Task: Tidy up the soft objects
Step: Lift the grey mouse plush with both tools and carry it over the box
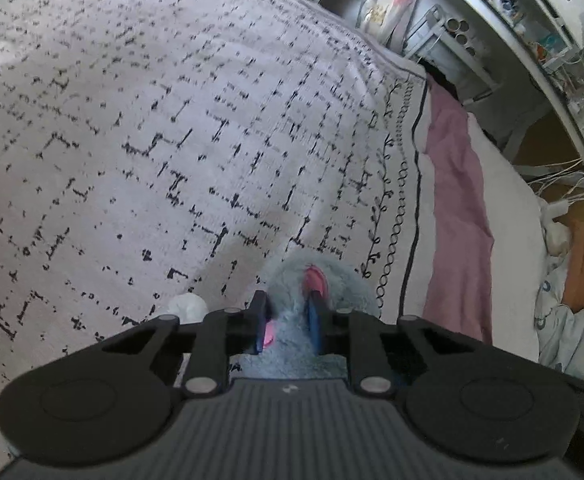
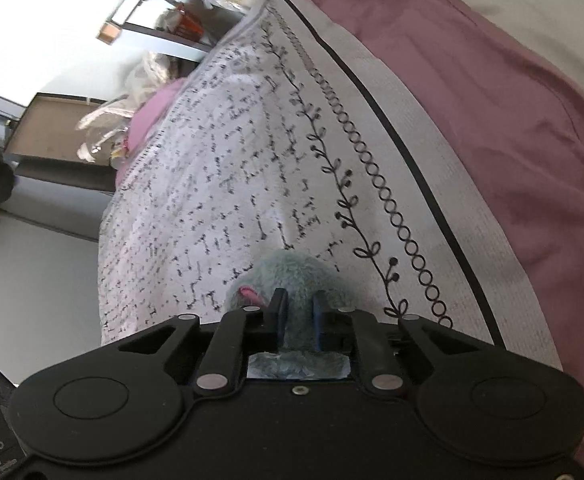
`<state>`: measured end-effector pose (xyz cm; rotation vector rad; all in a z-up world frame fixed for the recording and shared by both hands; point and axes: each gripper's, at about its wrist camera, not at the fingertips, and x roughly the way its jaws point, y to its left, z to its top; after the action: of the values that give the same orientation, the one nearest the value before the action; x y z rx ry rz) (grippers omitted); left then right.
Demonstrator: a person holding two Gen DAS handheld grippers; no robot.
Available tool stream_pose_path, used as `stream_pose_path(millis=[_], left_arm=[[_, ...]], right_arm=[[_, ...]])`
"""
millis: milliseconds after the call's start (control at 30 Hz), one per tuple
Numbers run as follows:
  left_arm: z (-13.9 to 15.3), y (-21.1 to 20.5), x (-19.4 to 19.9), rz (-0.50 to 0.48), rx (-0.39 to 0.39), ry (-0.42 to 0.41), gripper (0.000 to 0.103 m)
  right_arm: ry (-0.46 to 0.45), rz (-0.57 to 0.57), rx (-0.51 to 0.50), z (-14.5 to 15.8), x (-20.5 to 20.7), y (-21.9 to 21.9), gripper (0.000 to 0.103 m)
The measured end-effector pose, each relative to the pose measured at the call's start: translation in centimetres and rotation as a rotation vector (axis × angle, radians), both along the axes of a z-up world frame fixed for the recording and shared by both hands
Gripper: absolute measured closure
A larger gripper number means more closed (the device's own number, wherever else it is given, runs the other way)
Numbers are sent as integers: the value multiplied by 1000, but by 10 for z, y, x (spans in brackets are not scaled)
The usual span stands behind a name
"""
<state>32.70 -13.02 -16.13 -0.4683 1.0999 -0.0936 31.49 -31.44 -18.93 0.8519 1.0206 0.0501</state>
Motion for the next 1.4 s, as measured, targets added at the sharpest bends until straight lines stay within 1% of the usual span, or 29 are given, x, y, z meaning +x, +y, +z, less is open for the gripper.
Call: stream_pose_path(millis=[267, 733, 1067, 1400], left_arm=[[26, 7, -12, 1, -1, -71, 85], [71, 40, -44, 18, -37, -174, 85], [91, 75, -73, 48, -65, -219, 86], [108, 108, -101, 86, -84, -250, 86]], right_arm=[[-68, 10, 7, 21, -9, 5, 91], [-201, 58, -47, 72, -36, 38, 91], [-251, 86, -62, 97, -58, 67, 91], [-281, 125, -74, 116, -77, 98, 91]])
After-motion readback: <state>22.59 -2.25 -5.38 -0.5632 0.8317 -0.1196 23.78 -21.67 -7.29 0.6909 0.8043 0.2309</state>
